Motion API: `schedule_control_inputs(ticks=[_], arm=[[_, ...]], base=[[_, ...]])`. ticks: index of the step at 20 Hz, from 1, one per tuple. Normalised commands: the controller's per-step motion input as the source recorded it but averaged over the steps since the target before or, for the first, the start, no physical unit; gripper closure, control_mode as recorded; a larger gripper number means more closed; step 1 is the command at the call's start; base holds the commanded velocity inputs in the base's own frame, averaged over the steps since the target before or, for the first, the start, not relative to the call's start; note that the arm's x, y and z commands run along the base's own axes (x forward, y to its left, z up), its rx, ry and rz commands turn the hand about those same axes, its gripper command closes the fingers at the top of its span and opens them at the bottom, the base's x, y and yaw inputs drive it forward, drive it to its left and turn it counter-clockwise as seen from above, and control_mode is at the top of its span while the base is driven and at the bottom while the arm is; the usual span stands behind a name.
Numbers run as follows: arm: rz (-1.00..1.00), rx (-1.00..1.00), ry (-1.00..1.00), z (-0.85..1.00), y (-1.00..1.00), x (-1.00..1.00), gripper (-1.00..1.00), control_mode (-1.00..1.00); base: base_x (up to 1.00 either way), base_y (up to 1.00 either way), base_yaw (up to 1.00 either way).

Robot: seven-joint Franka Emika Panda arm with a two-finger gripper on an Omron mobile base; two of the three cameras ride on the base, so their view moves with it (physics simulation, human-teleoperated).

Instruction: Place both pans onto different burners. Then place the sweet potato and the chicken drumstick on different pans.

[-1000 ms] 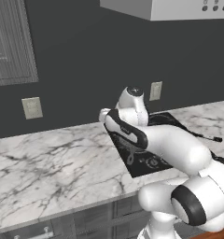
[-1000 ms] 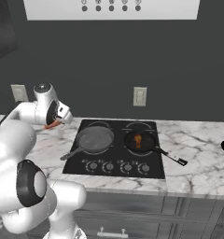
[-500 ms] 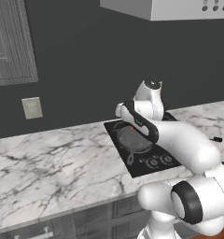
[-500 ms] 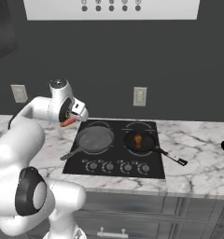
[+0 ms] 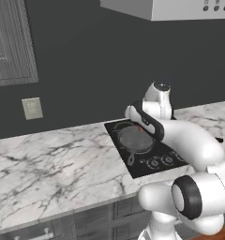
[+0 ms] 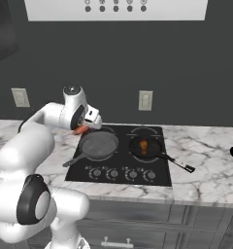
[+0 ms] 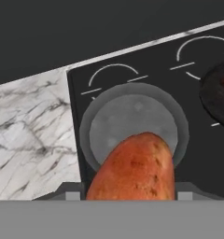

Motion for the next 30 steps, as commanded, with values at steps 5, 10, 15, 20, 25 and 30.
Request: schedule_control_inputs(ticks=[5,10,15,20,25,30], arm=[[0.00,-0.01,0.00,-0.39,-0.20,0.11,1.00,-1.00],[0.01,0.00,0.00,-0.28,-0.14,0.02,1.00,-1.00],[0.00,0.01,0.00,-0.20,-0.01,0.00,1.00,-1.00],[0.00,0.00,0.00,-0.20,0.00,0.00,1.00,-1.00],[0.00,0.00,0.00,-0.24,0.00,0.00,1.00,-1.00],[0.00,0.00,0.00,-0.22,0.00,0.00,1.00,-1.00]], base=[[0.00,0.00,0.00],[0.00,0.00,0.00],[0.00,0.00,0.00],[0.00,0.00,0.00],[0.00,0.00,0.00],[0.00,0.00,0.00]])
